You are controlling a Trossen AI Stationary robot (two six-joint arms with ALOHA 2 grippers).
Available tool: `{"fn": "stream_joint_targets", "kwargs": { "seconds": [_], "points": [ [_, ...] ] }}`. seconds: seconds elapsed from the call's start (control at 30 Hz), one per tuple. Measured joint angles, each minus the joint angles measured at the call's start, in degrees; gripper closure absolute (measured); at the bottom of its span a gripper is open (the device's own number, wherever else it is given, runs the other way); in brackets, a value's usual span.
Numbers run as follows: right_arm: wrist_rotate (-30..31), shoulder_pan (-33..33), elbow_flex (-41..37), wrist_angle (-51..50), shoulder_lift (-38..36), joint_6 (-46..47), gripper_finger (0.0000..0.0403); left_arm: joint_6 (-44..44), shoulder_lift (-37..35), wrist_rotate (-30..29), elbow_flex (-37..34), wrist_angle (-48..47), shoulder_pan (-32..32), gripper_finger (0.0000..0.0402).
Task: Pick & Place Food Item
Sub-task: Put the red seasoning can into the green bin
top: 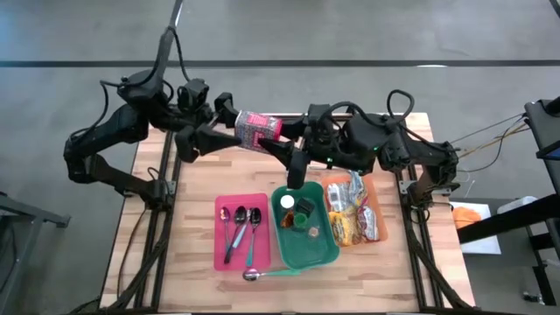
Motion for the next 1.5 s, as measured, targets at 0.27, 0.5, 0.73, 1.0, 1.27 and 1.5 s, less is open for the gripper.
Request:
{"fn": "stream_joint_targets", "kwargs": {
  "seconds": [0.27, 0.5, 0.73, 1.0, 1.27, 1.5],
  "points": [
    [-0.03, 0.00, 0.51, -8.10, -0.94, 2.66, 0.0195, 3.57, -1.95, -0.12, 0.00, -9.62, 0.17, 0.0008],
    [-2.44, 0.00, 0.52, -19.33, -1.79, 10.86, 0.0195, 6.03, -3.81, -1.60, 0.00, -21.37, 0.48, 0.0035],
    [-6.84, 0.00, 0.49, -31.77, -1.69, 21.22, 0.0195, 9.96, -4.33, -3.33, 0.00, -32.77, 0.52, 0.0053],
    [-11.61, 0.31, -0.53, -44.91, -1.48, 35.47, 0.0195, 13.53, -5.11, -6.07, 0.00, -38.41, 0.52, 0.0054],
    [-21.83, 1.73, -7.82, -46.28, -0.77, 42.22, 0.0195, 15.02, -5.37, -6.90, -0.04, -40.88, 0.52, 0.0054],
    [-27.67, 2.98, -16.01, -47.37, -0.21, 47.49, 0.0195, 15.81, -6.06, -7.97, -0.04, -41.08, 0.52, 0.0054]
  ]
}}
